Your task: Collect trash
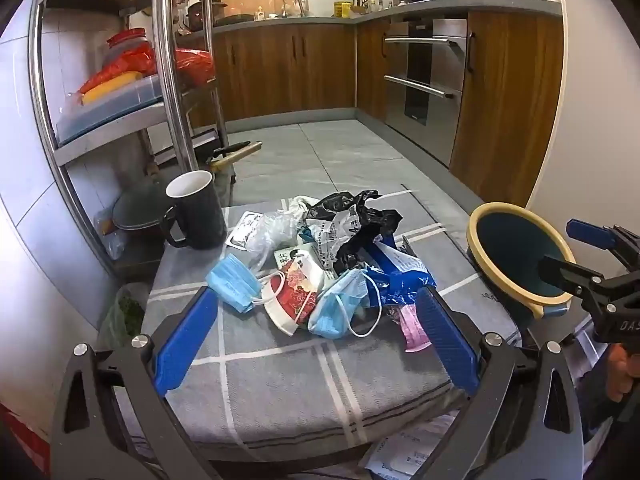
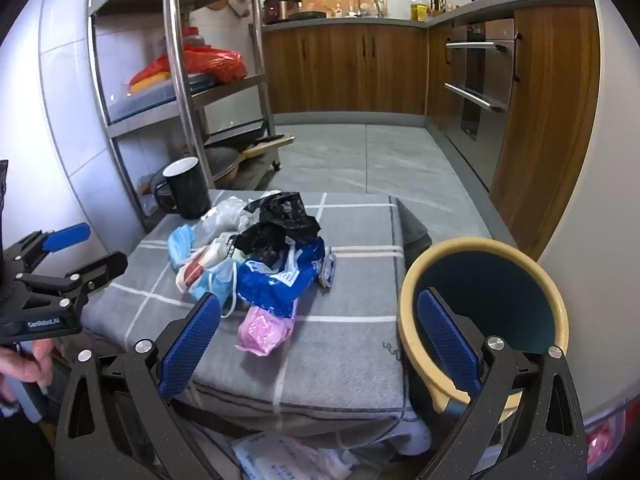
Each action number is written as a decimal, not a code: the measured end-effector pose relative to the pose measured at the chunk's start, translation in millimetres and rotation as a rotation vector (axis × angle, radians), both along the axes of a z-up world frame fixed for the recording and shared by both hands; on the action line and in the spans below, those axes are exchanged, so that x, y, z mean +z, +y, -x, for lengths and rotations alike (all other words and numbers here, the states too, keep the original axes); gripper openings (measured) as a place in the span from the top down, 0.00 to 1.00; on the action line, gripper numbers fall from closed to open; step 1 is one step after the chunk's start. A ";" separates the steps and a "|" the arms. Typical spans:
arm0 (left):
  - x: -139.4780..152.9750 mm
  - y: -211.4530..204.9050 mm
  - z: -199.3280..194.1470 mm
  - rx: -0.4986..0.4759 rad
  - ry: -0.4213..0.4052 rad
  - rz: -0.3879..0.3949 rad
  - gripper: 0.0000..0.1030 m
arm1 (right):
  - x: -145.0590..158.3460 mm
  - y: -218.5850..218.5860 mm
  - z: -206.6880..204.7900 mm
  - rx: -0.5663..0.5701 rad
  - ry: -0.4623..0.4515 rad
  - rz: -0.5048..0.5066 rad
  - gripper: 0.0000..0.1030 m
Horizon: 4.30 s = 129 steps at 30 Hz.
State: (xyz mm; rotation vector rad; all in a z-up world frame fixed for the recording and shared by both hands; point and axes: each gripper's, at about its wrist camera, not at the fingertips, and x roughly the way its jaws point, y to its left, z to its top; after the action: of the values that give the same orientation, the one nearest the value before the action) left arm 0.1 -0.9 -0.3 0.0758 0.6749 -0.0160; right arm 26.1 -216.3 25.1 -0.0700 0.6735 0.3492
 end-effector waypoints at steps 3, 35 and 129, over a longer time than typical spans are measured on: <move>0.2 -3.4 0.4 0.008 -0.008 -0.025 0.06 | 0.0 -0.1 0.8 -0.001 -0.004 -0.001 0.05; -7.1 7.6 -2.4 0.016 0.032 0.068 0.06 | 3.8 -5.8 2.0 -0.005 -0.001 -0.004 0.05; -117.1 144.2 -162.9 0.230 0.486 0.279 0.96 | -60.2 35.8 -72.7 0.032 0.307 -0.161 0.09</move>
State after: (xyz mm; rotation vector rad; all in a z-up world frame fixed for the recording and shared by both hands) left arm 163.1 143.3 -117.4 -0.2835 1.1575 0.0951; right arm 98.9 -180.5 -35.1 0.1292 0.9461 0.4494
